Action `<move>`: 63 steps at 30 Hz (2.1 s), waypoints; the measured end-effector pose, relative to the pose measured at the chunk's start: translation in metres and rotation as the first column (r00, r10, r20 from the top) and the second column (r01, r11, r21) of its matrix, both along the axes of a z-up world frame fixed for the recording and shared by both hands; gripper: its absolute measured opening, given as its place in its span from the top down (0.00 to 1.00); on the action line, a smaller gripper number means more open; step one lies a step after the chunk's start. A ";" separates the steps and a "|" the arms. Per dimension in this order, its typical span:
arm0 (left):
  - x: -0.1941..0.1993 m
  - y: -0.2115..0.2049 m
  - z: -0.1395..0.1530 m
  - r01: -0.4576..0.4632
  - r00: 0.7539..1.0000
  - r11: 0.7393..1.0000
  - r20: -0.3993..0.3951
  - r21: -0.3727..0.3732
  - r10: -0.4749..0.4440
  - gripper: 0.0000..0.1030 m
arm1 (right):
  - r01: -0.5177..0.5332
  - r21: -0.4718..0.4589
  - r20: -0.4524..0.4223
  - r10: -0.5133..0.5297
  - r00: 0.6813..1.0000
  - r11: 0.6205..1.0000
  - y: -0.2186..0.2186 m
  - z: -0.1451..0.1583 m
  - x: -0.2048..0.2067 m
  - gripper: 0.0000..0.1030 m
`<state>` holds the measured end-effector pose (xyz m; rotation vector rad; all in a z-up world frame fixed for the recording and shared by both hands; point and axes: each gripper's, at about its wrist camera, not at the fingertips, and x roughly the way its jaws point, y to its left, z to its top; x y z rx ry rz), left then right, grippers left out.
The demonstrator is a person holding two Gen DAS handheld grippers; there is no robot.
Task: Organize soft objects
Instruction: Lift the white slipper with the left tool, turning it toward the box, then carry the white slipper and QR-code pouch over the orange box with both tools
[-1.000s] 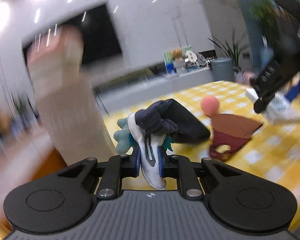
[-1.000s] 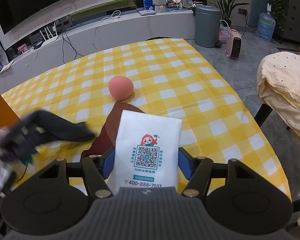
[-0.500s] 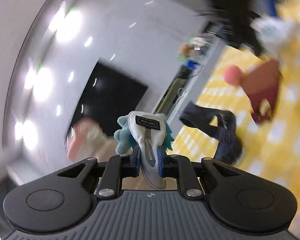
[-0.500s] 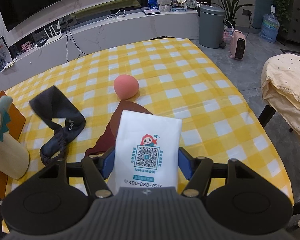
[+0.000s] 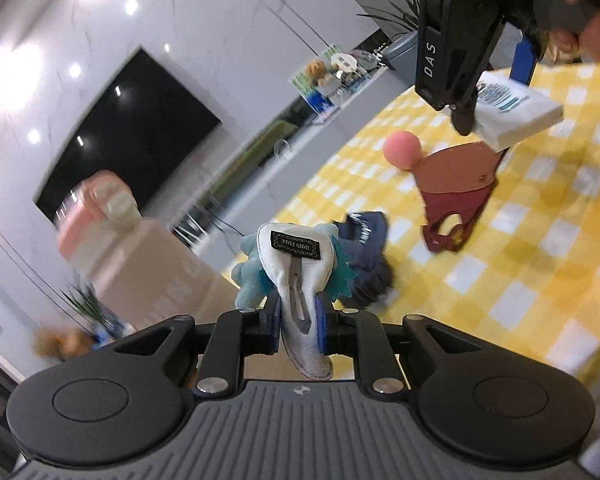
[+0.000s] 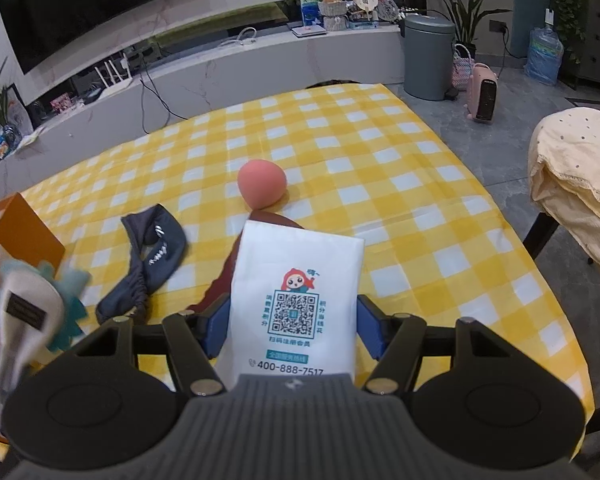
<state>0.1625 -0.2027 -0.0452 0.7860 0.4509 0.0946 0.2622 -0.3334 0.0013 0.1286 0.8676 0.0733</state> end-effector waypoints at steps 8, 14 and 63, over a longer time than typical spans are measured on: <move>-0.022 0.017 0.021 0.002 0.995 0.979 -0.097 -0.206 -0.022 0.81 | -0.010 -0.006 0.006 0.010 1.000 1.000 0.010 0.004 -0.001 0.38; -0.039 0.038 0.036 -0.013 0.982 0.931 -0.178 -0.365 -0.056 0.81 | -0.055 0.005 -0.010 0.055 0.998 0.998 0.025 -0.001 -0.004 0.38; -0.102 0.307 0.133 -0.207 0.977 0.728 -0.097 -0.654 0.191 0.81 | -0.594 -0.066 0.257 0.589 0.766 0.802 0.305 0.105 -0.159 0.38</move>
